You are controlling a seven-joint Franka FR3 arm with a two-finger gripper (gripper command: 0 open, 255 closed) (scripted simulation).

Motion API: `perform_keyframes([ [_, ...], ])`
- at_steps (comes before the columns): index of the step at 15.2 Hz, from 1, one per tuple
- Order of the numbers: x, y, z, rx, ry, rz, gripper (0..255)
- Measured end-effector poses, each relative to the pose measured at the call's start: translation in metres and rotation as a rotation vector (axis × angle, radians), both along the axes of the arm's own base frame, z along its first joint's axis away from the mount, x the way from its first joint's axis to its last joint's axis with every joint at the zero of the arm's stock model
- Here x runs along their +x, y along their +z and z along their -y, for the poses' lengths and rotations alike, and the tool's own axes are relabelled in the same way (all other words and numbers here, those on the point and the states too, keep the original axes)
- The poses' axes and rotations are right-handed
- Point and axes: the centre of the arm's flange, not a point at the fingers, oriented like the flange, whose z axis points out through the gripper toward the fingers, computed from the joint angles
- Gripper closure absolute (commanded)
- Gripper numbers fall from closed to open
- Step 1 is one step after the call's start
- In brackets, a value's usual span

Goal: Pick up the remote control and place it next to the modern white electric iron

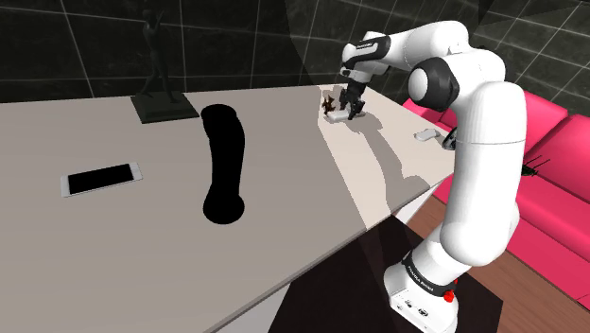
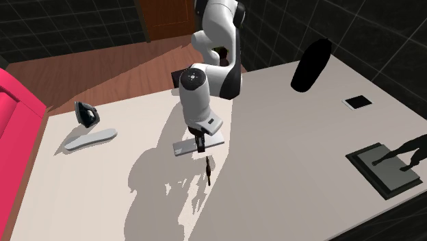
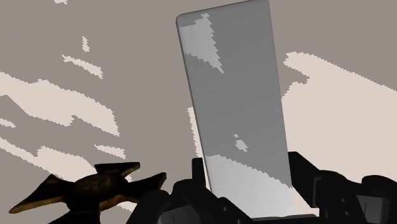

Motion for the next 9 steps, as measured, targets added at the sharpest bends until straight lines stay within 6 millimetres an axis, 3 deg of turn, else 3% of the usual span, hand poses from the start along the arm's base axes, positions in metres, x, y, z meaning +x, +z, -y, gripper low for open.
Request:
perform_keyframes([
  [9, -0.001, 0.049, 0.000, 0.000, 0.000, 0.000, 255],
])
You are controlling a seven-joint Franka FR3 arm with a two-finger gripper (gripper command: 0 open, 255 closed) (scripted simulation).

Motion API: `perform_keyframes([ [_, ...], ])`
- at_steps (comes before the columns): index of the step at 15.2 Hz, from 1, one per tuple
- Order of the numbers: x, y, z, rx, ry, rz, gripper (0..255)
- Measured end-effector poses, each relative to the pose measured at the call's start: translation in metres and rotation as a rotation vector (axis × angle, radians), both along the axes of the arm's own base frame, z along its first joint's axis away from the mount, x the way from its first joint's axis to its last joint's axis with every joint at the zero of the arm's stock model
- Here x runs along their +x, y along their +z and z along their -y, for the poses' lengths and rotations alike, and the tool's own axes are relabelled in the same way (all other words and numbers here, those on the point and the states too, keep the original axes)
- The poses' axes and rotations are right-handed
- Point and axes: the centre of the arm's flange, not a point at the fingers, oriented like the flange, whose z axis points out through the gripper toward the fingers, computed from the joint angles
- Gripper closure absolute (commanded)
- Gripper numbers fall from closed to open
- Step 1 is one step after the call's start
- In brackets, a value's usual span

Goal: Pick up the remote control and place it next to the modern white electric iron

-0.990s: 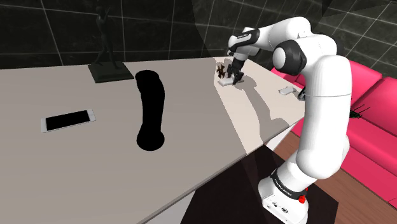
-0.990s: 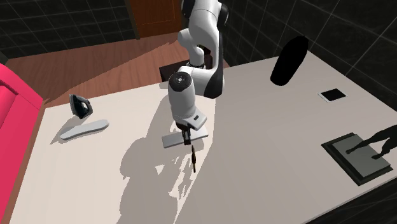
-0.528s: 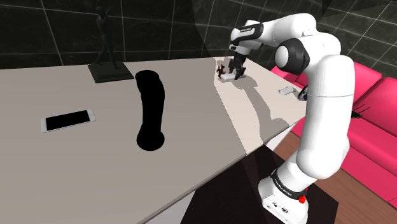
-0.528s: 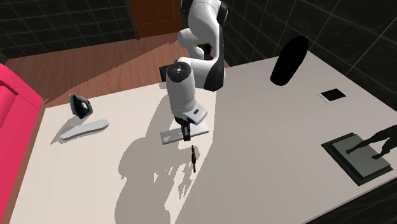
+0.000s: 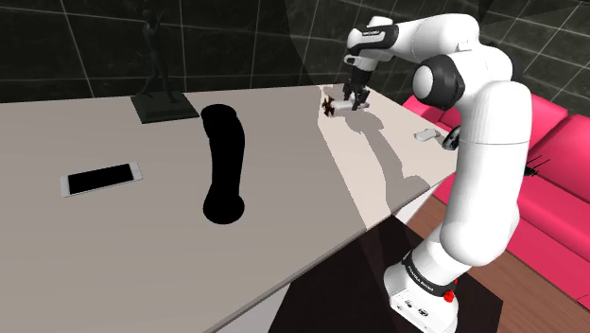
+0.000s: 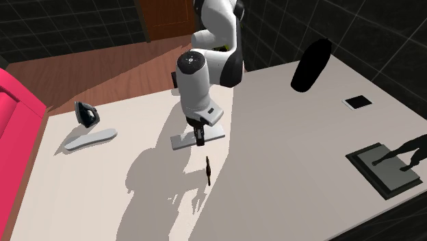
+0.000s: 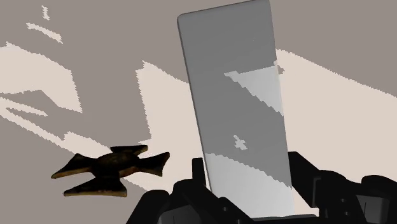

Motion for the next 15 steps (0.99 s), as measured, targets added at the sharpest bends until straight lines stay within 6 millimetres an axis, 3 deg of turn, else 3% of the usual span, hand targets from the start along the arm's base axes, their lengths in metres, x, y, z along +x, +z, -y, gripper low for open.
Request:
perform_keyframes([
  [15, 0.001, 0.081, 0.000, 0.000, 0.000, 0.000, 255],
])
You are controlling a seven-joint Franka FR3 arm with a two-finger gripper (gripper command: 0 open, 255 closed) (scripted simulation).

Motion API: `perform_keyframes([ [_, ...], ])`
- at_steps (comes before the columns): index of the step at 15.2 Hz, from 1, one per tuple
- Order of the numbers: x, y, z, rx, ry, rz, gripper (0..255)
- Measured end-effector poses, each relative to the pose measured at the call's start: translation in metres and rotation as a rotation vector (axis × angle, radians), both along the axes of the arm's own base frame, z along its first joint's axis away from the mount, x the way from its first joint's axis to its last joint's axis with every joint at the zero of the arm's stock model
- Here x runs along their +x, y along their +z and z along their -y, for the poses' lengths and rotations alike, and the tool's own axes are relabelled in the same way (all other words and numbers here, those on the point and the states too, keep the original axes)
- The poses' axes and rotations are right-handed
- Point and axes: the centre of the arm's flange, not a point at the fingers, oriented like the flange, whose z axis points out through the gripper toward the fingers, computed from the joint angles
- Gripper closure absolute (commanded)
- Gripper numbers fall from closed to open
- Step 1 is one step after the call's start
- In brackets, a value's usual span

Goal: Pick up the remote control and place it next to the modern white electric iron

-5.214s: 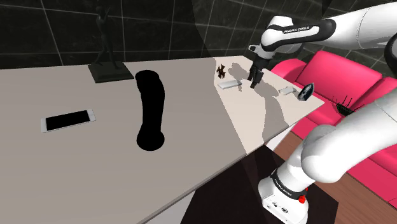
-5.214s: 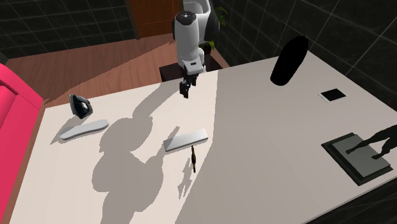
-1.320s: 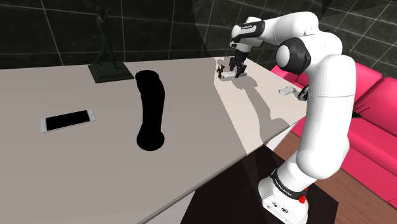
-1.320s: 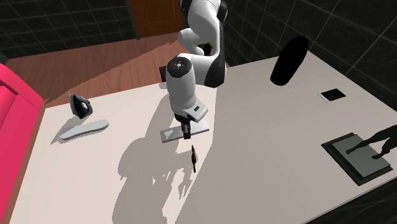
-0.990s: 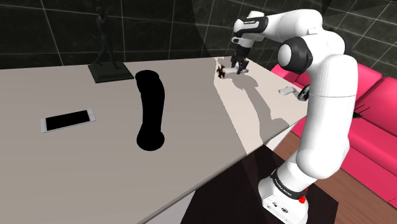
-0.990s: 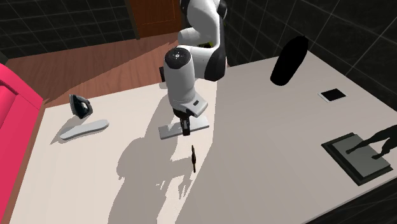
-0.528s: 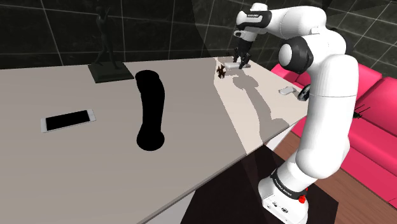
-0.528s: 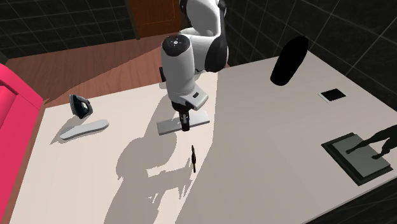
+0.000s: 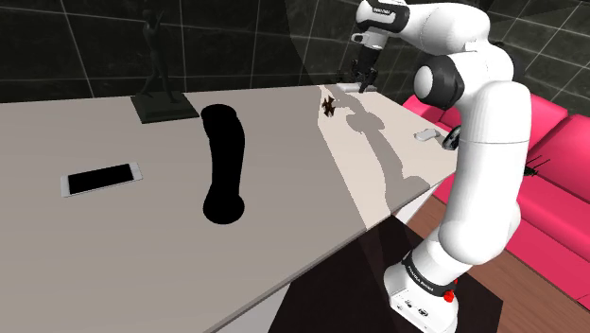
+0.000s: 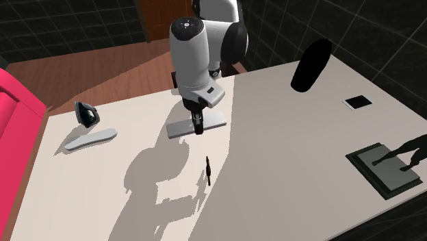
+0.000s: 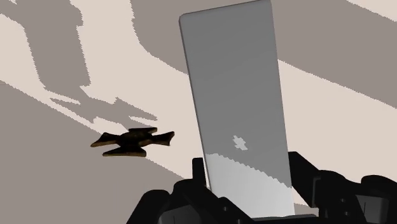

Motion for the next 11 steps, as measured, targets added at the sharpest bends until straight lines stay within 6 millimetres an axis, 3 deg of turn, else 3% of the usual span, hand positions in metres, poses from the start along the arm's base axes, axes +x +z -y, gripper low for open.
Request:
perform_keyframes([
  [5, -0.001, 0.026, 0.000, 0.000, 0.000, 0.000, 255],
  [11, -0.057, 0.031, 0.033, 0.000, -0.001, -0.001, 255],
])
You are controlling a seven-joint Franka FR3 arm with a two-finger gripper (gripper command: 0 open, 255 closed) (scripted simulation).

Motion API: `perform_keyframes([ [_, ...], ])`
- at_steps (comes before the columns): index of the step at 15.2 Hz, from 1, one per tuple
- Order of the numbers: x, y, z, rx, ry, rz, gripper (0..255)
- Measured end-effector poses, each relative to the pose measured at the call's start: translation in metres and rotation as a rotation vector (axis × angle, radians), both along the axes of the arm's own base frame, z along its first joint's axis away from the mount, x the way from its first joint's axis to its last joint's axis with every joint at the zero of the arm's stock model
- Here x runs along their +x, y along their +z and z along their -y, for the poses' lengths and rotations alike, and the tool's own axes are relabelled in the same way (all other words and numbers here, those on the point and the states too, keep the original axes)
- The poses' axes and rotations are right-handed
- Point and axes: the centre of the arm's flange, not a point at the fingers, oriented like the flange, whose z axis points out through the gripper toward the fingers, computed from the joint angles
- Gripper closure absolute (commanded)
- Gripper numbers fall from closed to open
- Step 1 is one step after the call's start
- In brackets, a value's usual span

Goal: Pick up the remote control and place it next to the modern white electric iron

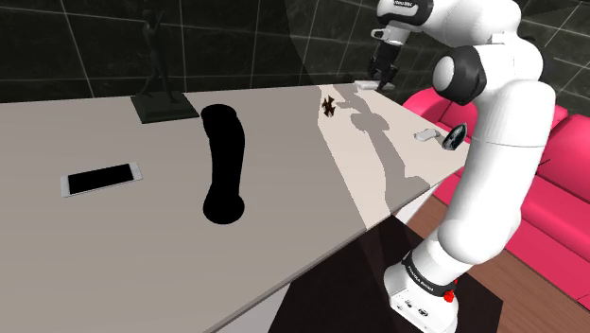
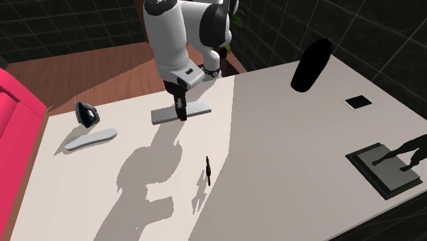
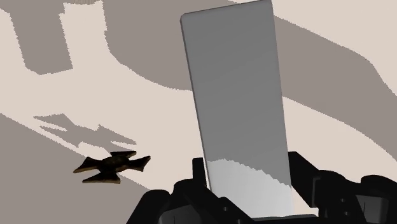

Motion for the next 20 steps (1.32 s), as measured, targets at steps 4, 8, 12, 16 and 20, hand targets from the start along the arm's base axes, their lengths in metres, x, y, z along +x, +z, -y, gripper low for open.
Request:
perform_keyframes([
  [4, -0.047, 0.001, 0.023, 0.000, 0.000, 0.000, 255],
  [8, -0.094, -0.003, 0.049, 0.001, 0.001, 0.000, 255],
  [12, -0.138, -0.001, 0.073, 0.000, 0.000, 0.000, 255],
  [16, -0.184, -0.003, 0.101, 0.001, 0.000, 0.000, 255],
  [20, -0.232, -0.003, 0.127, 0.000, 0.000, 0.000, 255],
])
